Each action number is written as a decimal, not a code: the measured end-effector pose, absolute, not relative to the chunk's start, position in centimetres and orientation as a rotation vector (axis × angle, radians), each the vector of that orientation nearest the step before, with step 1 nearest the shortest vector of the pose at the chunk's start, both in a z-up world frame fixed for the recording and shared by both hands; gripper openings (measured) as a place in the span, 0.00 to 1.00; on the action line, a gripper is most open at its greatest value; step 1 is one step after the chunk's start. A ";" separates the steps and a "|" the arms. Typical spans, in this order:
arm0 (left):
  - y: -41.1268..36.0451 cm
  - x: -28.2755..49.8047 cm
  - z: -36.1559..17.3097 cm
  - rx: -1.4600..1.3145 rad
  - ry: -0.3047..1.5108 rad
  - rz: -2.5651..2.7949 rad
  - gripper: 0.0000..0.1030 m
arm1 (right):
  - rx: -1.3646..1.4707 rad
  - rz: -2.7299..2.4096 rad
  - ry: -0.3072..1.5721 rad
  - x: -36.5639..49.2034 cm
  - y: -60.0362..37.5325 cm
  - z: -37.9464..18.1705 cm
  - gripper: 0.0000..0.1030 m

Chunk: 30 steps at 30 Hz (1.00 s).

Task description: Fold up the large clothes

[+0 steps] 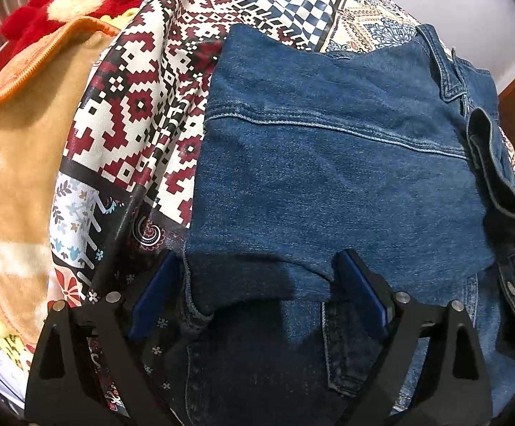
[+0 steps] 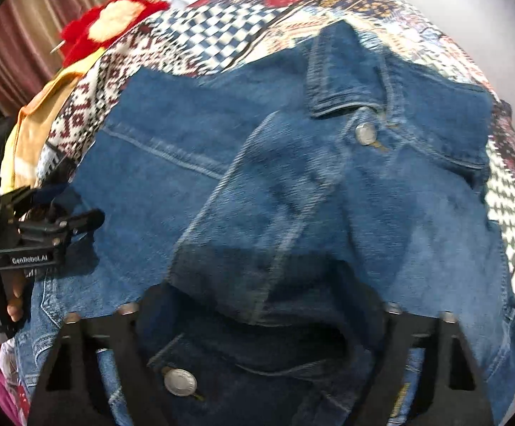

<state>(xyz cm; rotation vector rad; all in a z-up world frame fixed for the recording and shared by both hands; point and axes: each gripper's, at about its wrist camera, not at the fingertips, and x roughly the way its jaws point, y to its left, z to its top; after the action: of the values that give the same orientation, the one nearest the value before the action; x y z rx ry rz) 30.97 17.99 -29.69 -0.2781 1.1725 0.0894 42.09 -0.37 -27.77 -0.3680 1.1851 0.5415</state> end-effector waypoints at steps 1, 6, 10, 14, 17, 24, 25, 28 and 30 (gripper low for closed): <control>18.0 31.0 -29.7 -0.273 1.175 0.092 0.89 | -0.356 0.542 1.177 42.2 -0.8 -27.5 0.55; 18.0 31.2 -29.2 -0.259 1.194 0.109 0.89 | -0.243 0.533 1.087 42.0 -3.5 -25.2 0.27; 17.3 31.3 -27.3 -0.227 1.197 0.109 0.89 | -0.084 0.516 1.029 42.4 -7.3 -22.8 0.20; 15.6 31.8 -23.7 -0.169 1.132 0.097 0.89 | -0.026 0.495 0.996 42.3 -10.7 -21.2 0.16; 14.0 32.1 -21.0 -0.140 1.074 0.072 0.89 | -0.007 0.451 0.956 42.0 -12.9 -20.1 0.12; 9.0 34.5 -18.3 -0.114 1.037 -0.030 0.89 | 0.037 0.423 0.962 41.1 -17.8 -20.3 0.10; 8.1 34.7 -18.4 -0.107 1.041 -0.046 0.89 | 0.036 0.418 0.968 40.9 -18.4 -20.6 0.10; 5.9 34.8 -18.9 -0.086 1.054 -0.091 0.89 | 0.038 0.407 0.979 40.4 -19.7 -21.4 0.10; 4.5 35.3 -19.7 -0.078 1.076 -0.122 0.89 | 0.040 0.396 0.986 40.2 -20.5 -21.8 0.10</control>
<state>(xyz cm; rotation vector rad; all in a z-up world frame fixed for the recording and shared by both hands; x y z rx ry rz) 35.32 4.49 -19.71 -0.0780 1.0761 -0.1218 40.18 -20.53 -21.81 0.0402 0.9860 0.3958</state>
